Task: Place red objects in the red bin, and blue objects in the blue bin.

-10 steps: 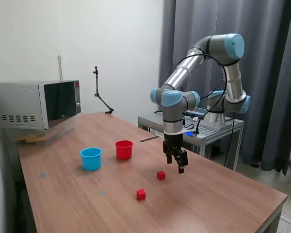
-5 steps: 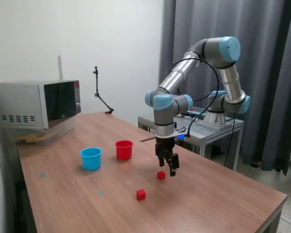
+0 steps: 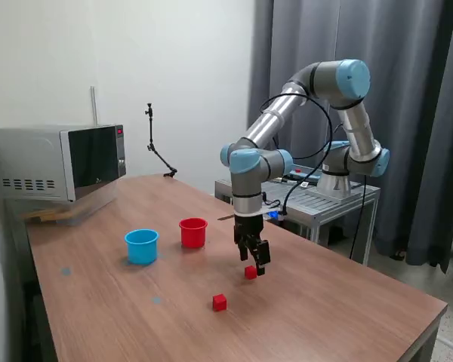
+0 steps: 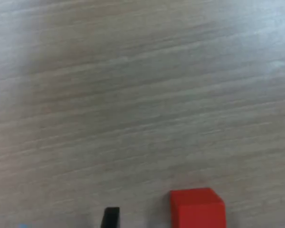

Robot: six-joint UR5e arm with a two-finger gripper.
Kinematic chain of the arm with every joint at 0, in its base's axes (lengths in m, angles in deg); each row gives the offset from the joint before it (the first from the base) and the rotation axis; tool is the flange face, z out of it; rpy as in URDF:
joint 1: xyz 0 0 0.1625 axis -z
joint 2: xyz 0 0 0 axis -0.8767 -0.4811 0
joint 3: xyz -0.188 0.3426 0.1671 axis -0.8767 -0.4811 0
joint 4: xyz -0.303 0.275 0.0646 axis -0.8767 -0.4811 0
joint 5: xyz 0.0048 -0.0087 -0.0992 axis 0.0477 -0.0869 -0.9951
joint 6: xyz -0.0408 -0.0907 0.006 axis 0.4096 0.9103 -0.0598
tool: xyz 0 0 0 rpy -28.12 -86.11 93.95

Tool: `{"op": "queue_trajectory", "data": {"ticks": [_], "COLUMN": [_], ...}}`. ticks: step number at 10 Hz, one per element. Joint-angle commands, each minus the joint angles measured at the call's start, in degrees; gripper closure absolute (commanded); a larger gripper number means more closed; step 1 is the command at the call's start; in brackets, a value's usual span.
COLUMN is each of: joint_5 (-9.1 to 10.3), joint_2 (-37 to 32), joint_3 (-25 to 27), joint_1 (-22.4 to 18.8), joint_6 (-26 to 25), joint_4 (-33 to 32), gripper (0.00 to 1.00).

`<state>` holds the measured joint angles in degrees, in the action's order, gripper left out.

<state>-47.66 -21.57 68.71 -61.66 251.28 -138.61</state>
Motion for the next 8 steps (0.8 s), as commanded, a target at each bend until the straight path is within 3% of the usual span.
{"op": "queue_trajectory", "data": {"ticks": [1, 7, 8], "joint_5": [-0.09, -0.09, 0.0], "joint_2": [0.16, 0.77, 1.12], "joint_3": [-0.11, -0.2, -0.2], "joint_1": [0.32, 0.24, 0.15], "joint_6": [0.55, 0.73, 0.73], "joint_4": [0.04, 0.04, 0.04], "gripper": [0.0, 0.0, 1.0]}}
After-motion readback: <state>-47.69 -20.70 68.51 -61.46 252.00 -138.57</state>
